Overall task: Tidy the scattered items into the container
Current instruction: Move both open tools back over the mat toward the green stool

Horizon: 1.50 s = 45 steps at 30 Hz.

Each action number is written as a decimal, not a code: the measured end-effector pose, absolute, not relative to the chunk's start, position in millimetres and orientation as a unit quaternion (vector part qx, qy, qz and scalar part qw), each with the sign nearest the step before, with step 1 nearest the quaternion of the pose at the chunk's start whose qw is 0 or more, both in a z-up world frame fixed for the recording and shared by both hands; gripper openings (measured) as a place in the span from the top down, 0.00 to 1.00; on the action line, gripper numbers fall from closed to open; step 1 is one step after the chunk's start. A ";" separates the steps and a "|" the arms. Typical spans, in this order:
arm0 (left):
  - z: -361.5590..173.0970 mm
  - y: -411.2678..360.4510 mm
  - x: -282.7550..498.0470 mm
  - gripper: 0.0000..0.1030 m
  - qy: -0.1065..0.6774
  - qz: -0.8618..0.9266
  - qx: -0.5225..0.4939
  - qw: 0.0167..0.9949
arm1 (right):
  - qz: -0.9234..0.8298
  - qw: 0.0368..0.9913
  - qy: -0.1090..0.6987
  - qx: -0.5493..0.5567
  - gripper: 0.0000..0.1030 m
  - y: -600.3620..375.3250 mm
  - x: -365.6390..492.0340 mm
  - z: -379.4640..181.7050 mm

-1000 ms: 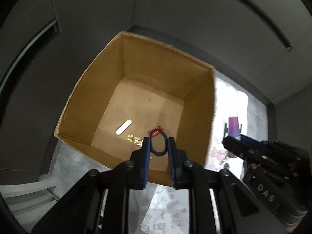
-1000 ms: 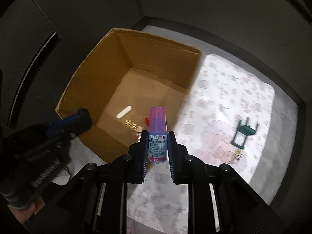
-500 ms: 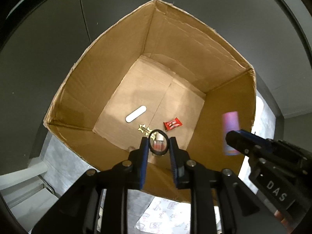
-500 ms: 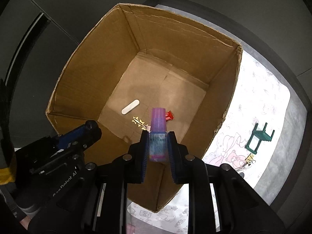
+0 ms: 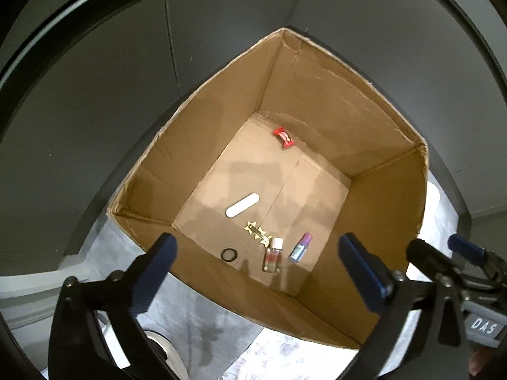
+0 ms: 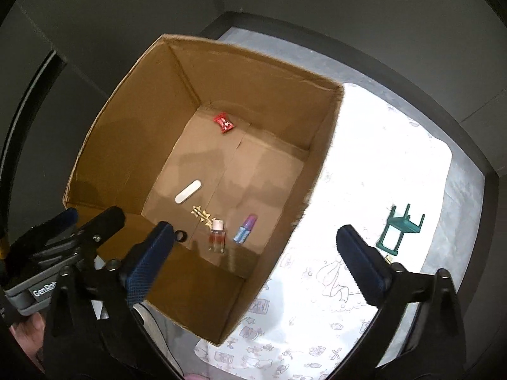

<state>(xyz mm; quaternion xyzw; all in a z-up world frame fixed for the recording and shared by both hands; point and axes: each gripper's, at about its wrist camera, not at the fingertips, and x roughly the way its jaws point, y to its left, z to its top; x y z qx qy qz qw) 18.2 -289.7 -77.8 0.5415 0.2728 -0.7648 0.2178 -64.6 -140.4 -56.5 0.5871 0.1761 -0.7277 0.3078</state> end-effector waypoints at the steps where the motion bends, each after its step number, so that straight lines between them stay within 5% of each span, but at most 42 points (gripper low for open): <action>1: -76.1 -287.5 17.1 0.00 0.267 -0.767 0.542 0.215 | -0.730 0.307 0.172 0.586 0.00 -138.1 -65.3 -55.2; 18: -54.3 -227.3 -7.8 0.00 0.203 -0.791 0.556 0.153 | -0.751 0.300 0.125 0.575 0.00 -70.1 -76.4 -12.5; 33: -45.0 -109.1 -52.4 0.00 0.150 -0.811 0.562 0.058 | -0.775 0.218 0.081 0.587 0.00 87.8 -108.5 -18.7; 45: -105.2 -22.0 -69.5 0.01 0.138 -0.785 0.603 -0.013 | -0.770 0.177 0.066 0.609 0.00 164.8 -146.2 -65.8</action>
